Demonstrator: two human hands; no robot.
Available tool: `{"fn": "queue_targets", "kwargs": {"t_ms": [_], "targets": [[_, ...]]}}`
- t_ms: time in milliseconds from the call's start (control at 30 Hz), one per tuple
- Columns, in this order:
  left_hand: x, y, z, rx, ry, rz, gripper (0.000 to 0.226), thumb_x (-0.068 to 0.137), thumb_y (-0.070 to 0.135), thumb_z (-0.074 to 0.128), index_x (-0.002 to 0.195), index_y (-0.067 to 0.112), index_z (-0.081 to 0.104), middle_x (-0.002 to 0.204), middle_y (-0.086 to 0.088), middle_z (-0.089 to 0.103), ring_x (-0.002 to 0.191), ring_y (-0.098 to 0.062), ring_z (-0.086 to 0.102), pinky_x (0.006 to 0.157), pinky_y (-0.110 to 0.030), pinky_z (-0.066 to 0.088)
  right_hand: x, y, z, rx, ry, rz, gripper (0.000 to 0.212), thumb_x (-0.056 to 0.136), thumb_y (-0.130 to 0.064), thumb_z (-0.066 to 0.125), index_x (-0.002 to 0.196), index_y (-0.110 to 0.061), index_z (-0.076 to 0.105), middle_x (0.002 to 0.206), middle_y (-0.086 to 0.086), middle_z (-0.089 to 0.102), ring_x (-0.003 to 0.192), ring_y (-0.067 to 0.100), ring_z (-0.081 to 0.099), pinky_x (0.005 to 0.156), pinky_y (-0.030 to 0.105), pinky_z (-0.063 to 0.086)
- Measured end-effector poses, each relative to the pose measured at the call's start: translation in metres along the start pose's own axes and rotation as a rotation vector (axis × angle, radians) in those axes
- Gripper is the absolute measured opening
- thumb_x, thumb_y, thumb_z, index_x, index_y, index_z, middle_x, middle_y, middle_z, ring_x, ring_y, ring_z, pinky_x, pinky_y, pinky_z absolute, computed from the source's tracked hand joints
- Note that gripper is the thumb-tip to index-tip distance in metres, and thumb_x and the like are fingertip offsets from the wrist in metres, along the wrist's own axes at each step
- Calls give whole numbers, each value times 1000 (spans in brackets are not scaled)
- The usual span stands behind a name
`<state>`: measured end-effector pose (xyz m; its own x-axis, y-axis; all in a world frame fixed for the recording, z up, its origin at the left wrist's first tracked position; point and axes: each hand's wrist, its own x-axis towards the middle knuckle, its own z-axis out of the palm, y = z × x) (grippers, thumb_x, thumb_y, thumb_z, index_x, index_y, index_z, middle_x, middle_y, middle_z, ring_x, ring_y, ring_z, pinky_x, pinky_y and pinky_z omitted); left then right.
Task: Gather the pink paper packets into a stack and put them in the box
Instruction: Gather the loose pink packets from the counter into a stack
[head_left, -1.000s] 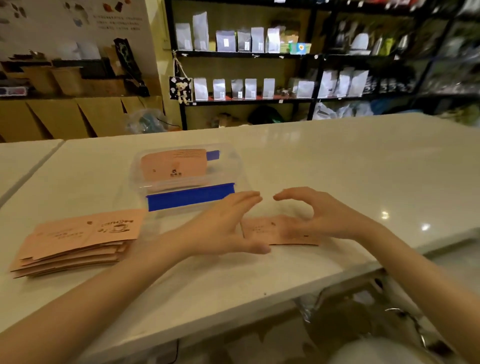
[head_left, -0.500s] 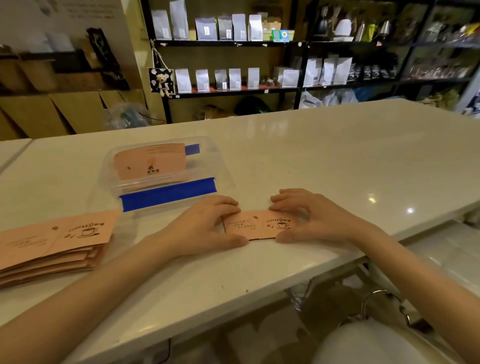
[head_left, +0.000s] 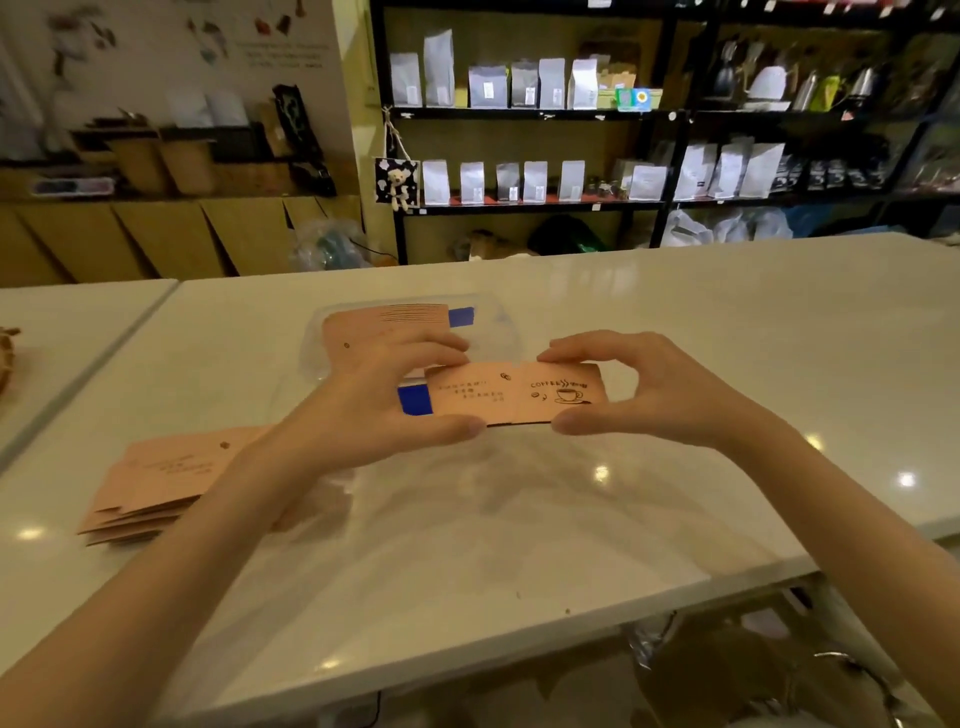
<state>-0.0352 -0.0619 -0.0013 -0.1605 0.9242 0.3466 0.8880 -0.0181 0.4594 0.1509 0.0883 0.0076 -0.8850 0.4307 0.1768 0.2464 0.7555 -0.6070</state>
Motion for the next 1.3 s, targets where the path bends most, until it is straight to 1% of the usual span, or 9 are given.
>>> {"fn": "queue_targets", "kwargs": {"t_ms": [233,333,400,500,700,867,1067,1200,1300], "targets": [[-42,-22,-51,6,176,-105,61,57,57,67,113,42,49,109,39,39,101,26,35,72,-2,41,43,-52,28,1,-30,-209,54,64,-45,72,112,-43,48,102,-29,47,92,-11,47,71,10,45],[-62,-38,-75,99,159,-189,65,54,63,69,114,46,48,115,38,36,109,11,36,80,-11,37,60,-76,47,-19,-66,-309,47,66,-44,72,106,-48,47,94,-37,43,89,-22,45,75,3,42],[-76,-48,-90,115,135,-259,67,47,68,62,110,53,46,117,41,33,117,4,30,94,-21,31,70,-92,63,-55,-90,-352,41,69,-48,68,106,-40,52,97,-29,53,92,-9,52,75,15,48],[-96,-63,-106,99,94,-359,71,39,78,56,105,56,48,118,43,31,119,5,26,101,-33,27,86,-106,88,-142,-113,-406,62,66,-63,59,117,-28,52,106,-9,59,96,10,53,77,31,50],[-130,-89,-114,78,-22,-525,80,34,86,52,108,55,50,130,28,40,128,-4,28,108,-45,29,96,-125,121,-204,-253,-379,65,71,-60,57,126,-27,45,127,-3,52,113,13,44,87,26,40],[-141,-98,-110,-22,-93,-574,58,50,58,68,105,55,51,116,42,35,118,4,28,103,-30,25,97,-129,136,-239,-347,-368,64,72,-61,56,125,-27,46,128,-3,50,114,13,45,86,25,44],[-145,-106,-108,-33,-173,-603,84,34,78,60,113,54,46,117,44,31,119,5,26,106,-31,23,101,-129,140,-196,-463,-315,65,74,-60,55,128,-27,43,131,-5,48,106,6,41,87,22,39],[-140,-109,-112,-72,-211,-607,92,28,89,48,113,56,38,118,38,33,111,5,31,87,-11,28,107,-131,134,-78,-489,-235,53,84,-52,45,131,-28,41,138,-7,45,120,9,42,85,17,38],[-128,-115,-118,-87,-265,-632,97,28,90,44,117,50,40,118,30,37,106,6,33,79,-7,29,117,-135,133,-46,-513,-161,54,85,-50,44,133,-26,38,138,-4,47,122,14,45,95,27,42]]}}
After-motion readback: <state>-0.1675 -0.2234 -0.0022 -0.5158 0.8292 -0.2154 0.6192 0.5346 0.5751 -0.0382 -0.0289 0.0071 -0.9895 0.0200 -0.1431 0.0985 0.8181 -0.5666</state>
